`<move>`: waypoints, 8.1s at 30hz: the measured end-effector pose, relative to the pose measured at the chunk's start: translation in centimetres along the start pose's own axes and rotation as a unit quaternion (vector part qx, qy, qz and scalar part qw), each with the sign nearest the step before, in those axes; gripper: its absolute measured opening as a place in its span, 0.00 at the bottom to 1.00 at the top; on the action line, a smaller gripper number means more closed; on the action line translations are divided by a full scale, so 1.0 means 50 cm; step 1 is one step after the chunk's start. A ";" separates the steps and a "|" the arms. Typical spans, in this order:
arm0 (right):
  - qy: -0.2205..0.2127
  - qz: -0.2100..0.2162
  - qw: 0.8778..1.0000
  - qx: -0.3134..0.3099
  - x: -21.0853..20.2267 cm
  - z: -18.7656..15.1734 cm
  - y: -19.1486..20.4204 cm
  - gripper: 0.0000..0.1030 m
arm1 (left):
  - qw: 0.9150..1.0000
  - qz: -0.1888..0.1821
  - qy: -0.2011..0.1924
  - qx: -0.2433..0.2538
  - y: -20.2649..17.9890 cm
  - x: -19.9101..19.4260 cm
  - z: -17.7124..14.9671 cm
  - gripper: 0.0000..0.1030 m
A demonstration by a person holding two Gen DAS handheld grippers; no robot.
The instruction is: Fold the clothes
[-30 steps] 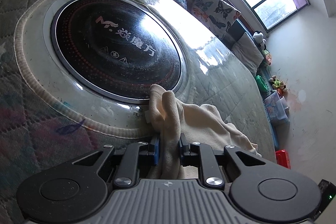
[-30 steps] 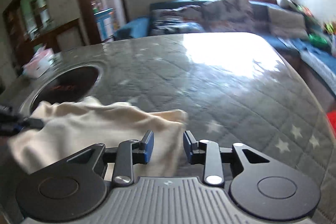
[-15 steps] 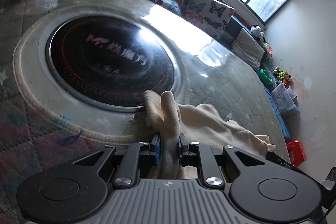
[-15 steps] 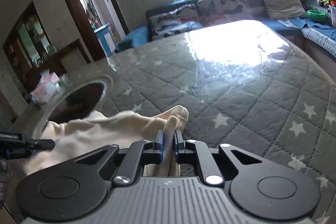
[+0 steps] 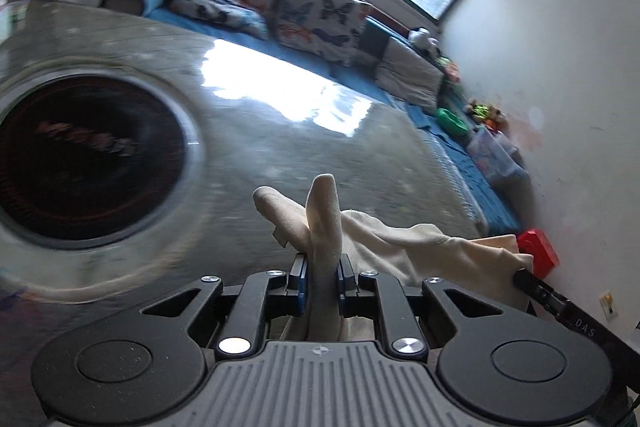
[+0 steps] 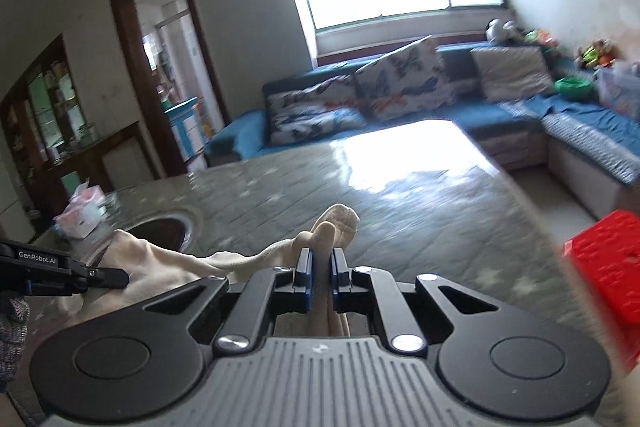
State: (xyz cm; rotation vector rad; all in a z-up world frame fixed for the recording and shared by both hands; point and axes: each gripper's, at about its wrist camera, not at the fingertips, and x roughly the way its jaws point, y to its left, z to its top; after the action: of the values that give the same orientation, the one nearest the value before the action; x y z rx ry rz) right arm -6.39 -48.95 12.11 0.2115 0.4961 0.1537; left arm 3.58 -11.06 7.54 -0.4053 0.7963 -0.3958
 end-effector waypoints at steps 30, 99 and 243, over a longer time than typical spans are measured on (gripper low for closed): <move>0.035 -0.140 0.989 0.024 0.064 -0.010 -0.219 0.12 | 0.994 0.032 0.049 0.088 -0.141 0.202 -0.006 0.36; 0.057 -0.092 0.988 -0.106 0.075 -0.111 0.020 0.86 | 0.979 0.060 0.041 0.190 -0.161 0.136 -0.157 0.71; 0.054 -0.163 0.985 -0.003 -0.015 -0.202 0.035 1.00 | 0.968 0.075 0.032 0.236 -0.185 0.070 -0.235 1.00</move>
State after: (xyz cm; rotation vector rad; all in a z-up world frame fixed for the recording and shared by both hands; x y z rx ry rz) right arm -12.10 -45.77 4.20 0.1133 0.6305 -0.1531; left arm -4.72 -22.99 2.54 0.1128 0.7610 -0.4432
